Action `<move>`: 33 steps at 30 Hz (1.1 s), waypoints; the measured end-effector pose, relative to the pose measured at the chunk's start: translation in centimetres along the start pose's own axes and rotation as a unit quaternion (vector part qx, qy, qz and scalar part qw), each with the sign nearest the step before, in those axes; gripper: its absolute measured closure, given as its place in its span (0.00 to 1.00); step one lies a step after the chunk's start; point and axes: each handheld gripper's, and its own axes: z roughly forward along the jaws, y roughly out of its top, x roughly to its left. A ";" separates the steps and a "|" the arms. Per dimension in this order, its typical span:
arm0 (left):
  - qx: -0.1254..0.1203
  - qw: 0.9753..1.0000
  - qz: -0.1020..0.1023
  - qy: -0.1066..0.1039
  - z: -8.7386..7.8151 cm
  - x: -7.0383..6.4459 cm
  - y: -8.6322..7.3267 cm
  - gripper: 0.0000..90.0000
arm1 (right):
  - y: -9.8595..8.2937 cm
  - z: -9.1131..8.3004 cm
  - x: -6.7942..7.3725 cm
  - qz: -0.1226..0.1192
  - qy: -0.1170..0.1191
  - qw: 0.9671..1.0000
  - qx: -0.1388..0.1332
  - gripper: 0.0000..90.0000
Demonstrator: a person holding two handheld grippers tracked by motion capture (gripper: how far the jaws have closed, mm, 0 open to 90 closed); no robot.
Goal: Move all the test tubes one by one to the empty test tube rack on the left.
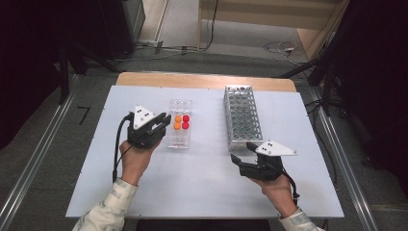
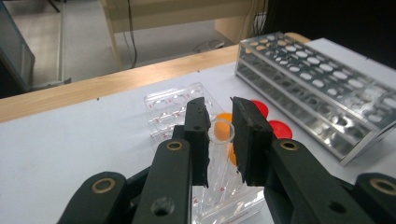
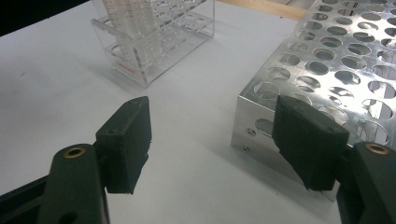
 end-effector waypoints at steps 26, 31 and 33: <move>0.015 1.000 -0.017 -0.003 0.4 -0.4 -1.1 0.72 | -0.1 0.1 -0.1 -0.001 -0.006 1.000 0.001 0.30; 0.013 0.999 -0.034 -0.018 0.0 -0.4 -1.2 0.63 | -0.3 0.2 -0.4 0.002 -0.009 1.000 0.001 0.30; 0.013 0.999 -0.041 -0.023 -0.1 -0.4 -1.2 0.59 | -0.3 0.2 -0.5 0.001 -0.010 1.000 0.002 0.30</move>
